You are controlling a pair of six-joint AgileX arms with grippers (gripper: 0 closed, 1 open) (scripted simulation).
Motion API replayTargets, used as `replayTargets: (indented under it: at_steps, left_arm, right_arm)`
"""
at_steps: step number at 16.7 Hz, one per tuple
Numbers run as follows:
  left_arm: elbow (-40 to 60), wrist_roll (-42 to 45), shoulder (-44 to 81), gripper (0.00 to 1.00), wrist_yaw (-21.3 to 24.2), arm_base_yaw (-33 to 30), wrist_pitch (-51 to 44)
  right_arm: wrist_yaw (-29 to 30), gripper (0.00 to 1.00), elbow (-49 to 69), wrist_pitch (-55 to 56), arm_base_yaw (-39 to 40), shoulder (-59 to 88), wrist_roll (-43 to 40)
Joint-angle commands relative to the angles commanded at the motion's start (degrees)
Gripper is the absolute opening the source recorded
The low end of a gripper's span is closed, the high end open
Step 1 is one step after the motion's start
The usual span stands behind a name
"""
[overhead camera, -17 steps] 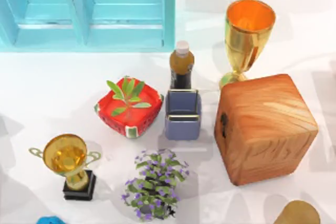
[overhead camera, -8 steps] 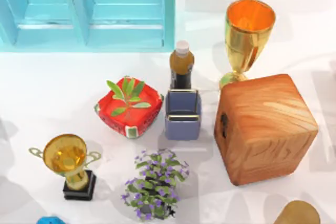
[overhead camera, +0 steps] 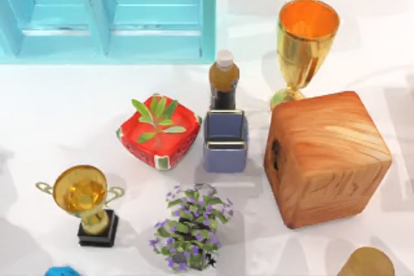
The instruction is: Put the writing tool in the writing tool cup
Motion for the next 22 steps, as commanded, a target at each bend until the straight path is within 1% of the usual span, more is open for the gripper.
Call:
replayTargets:
  at_steps: [2,3,10,11,13,16,18,22]
  left_arm:
    - [0.0,0.0,0.0,0.02,0.0,0.0,0.0]
    - [0.0,0.0,0.0,0.0,0.0,0.0,0.0]
    - [0.0,0.0,0.0,0.0,0.0,0.0,0.0]
    - [-0.91,3.61,-6.68,0.0,0.14,2.19,-8.39]
    - [-1.0,4.05,-7.29,0.0,0.42,2.18,-9.11]
    - [-1.07,7.25,-11.74,0.0,2.18,2.37,-14.47]
    - [-0.14,10.59,-17.05,0.0,3.51,3.73,-20.79]
    - [1.86,17.8,-29.94,0.0,5.37,8.28,-36.75]
  right_arm:
    - [0.0,1.0,0.0,0.0,0.0,0.0,0.0]
    - [0.0,1.0,0.0,0.0,0.0,0.0,0.0]
    - [0.0,1.0,0.0,0.0,0.0,0.0,0.0]
    - [0.0,1.0,0.0,0.0,0.0,0.0,0.0]
    - [0.0,1.0,0.0,0.0,0.0,0.0,0.0]
    - [0.0,1.0,0.0,0.0,0.0,0.0,0.0]
    - [0.0,1.0,0.0,0.0,0.0,0.0,0.0]
    - [0.0,1.0,0.0,0.0,0.0,0.0,0.0]
